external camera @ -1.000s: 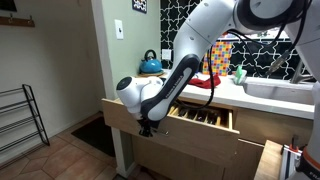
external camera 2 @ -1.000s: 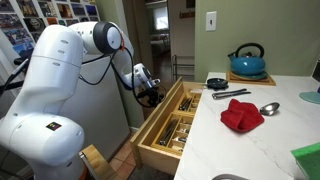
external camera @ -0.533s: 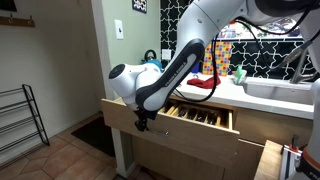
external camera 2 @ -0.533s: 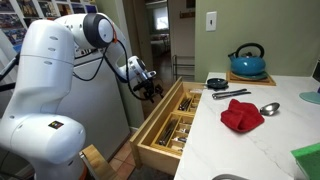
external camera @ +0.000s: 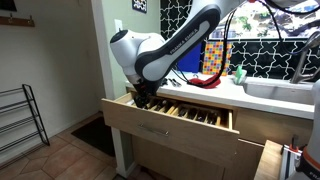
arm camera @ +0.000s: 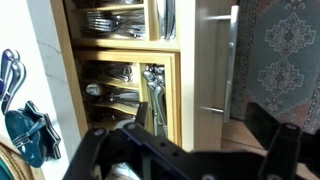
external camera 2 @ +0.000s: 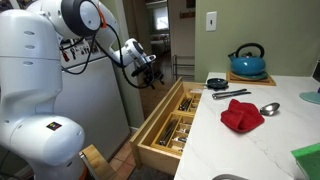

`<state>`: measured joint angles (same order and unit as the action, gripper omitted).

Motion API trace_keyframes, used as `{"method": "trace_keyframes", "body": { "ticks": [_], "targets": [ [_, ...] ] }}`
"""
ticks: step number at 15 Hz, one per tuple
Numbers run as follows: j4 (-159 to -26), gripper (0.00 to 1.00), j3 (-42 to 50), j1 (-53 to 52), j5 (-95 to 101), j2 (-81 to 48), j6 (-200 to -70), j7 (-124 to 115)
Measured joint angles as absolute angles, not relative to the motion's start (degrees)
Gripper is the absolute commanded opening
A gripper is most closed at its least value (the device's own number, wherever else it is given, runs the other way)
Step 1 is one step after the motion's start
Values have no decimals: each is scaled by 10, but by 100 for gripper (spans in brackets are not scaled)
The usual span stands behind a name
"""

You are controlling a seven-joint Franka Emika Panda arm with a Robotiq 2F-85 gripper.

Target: Open the left drawer fully

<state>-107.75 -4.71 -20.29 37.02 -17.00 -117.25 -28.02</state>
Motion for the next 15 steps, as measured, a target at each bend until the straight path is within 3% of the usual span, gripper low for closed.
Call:
{"method": "trace_keyframes", "body": {
  "ticks": [8, 15],
  "targets": [
    [-1097, 4, -33, -93, 211, -149, -1231, -218],
    [-1113, 0, -29, -66, 155, -186, -1295, -160]
  ]
}}
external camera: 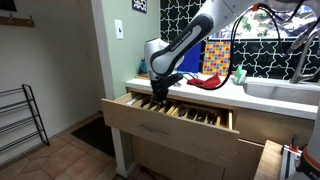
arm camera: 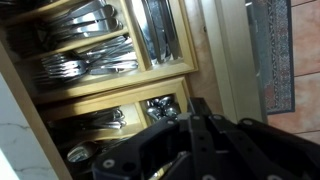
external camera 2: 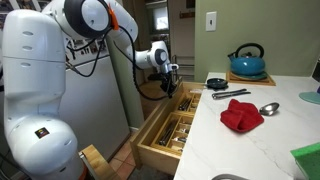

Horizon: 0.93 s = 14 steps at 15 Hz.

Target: Open the left drawer fully

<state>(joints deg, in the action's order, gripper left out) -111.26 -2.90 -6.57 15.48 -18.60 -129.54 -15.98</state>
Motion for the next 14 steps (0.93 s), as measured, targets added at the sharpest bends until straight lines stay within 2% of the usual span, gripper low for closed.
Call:
{"method": "trace_keyframes", "body": {
  "ticks": [14],
  "targets": [
    [-1113, 0, -47, -67, 122, -226, -1377, -42]
  ]
}}
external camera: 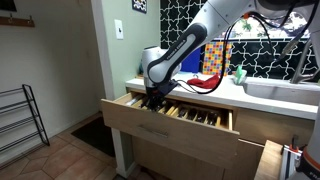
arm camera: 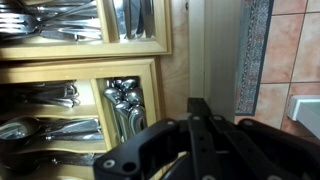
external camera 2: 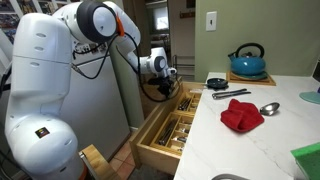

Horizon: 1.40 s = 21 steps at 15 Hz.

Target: Open the left drawer fully

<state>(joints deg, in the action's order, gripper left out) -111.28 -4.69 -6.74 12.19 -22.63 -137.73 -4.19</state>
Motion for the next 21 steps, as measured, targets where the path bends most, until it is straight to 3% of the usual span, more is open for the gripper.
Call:
{"method": "trace_keyframes", "body": {
  "ticks": [16, 21],
  "targets": [
    [-1097, 0, -156, -76, -61, -236, -1368, 103],
    [-1071, 0, -140, -107, -46, -235, -1368, 46]
  ]
}}
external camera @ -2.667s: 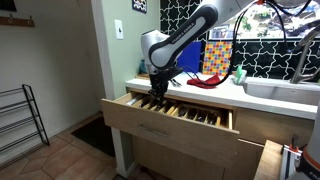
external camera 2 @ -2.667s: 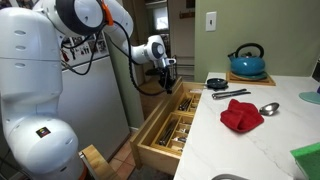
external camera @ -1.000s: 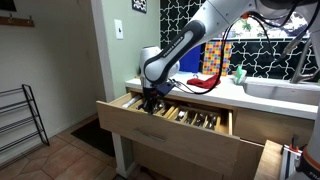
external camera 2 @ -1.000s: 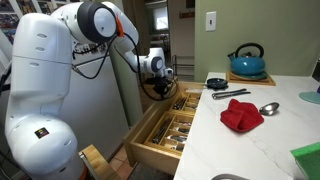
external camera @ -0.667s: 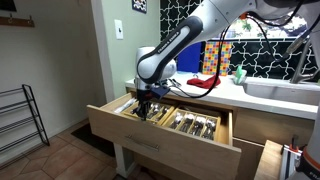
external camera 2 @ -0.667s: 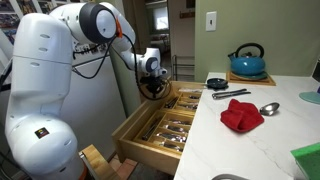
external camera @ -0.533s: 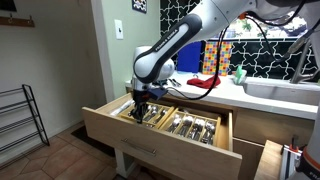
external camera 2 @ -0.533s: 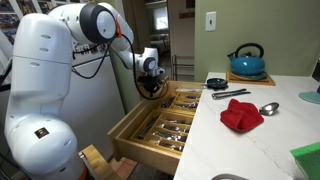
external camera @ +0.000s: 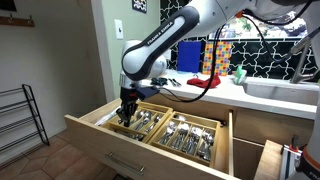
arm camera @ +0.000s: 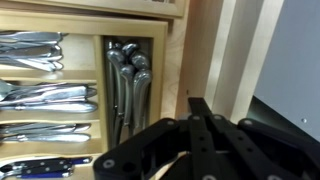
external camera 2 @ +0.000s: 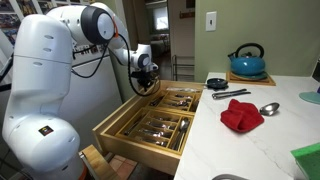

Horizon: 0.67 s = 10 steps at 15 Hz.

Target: Open the left drawer fully

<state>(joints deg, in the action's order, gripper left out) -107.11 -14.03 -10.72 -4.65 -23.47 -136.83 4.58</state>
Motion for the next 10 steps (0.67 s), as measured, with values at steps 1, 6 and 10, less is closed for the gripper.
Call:
{"method": "trace_keyframes", "body": {
  "ticks": [1, 6, 10],
  "targets": [
    [-1069, 0, -133, -108, -44, -228, -1368, 34],
    [-1072, 34, -89, -107, -3, -165, -1319, -26],
    [-1098, 63, -72, -104, 27, -101, -1256, -57]
  ]
}}
